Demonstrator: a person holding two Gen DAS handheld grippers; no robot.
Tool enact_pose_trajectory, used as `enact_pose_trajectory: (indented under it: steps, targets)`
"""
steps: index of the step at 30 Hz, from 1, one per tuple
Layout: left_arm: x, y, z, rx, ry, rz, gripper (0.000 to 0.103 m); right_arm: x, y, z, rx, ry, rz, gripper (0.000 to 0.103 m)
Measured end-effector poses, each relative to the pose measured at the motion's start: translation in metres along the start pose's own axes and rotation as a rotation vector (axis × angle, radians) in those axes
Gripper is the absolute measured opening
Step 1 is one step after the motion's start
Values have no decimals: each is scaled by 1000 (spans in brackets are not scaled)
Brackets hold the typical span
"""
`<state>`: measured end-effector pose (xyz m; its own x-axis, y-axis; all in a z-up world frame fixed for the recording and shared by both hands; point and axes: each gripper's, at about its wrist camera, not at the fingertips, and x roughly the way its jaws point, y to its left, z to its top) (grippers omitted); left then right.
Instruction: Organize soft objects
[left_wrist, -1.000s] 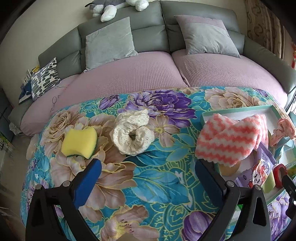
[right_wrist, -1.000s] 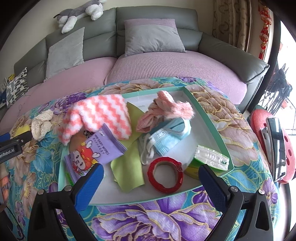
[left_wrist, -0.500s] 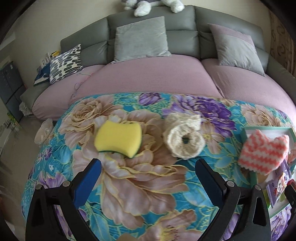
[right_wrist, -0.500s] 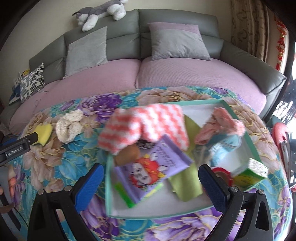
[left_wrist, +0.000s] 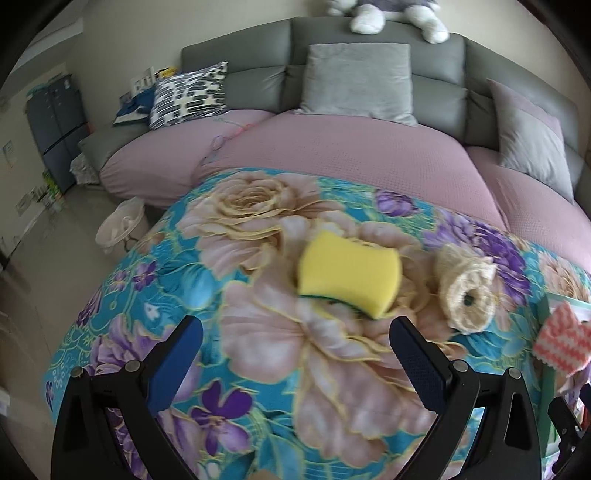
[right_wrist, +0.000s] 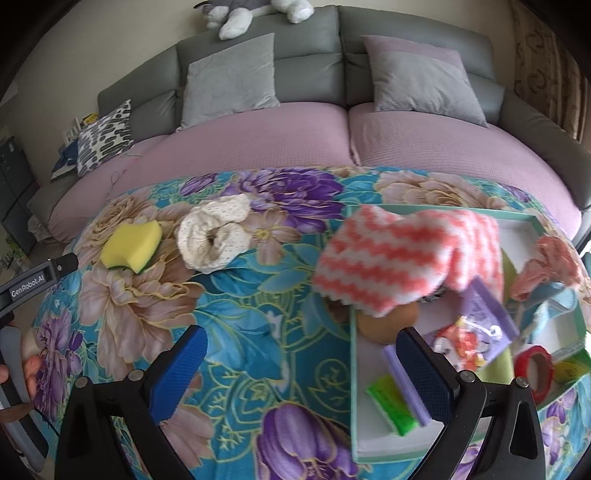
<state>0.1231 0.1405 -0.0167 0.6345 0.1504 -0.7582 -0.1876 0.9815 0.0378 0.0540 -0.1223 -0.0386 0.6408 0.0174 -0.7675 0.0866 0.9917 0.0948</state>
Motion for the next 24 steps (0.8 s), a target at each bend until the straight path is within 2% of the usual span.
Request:
enact_pose_trajectory:
  steps: [4, 7, 13, 18, 21, 24]
  targets:
    - [13, 14, -2, -28, 21, 5, 101, 12, 21, -2, -49, 14, 33, 103]
    - [23, 14, -2, -36, 37, -21, 101, 22, 31, -1, -69, 26, 39, 103]
    - [41, 2, 3, -16, 60, -73, 101, 37, 45, 7, -93, 37, 50, 103]
    - [57, -8, 8, -34, 106, -132, 101, 52, 52, 18, -109, 47, 47, 103]
    - [67, -16, 13, -37, 108, -149, 101, 59, 54, 22, -118, 51, 40, 103]
    - [76, -27, 14, -7, 124, -179, 101, 65, 52, 24, -111, 62, 43, 103]
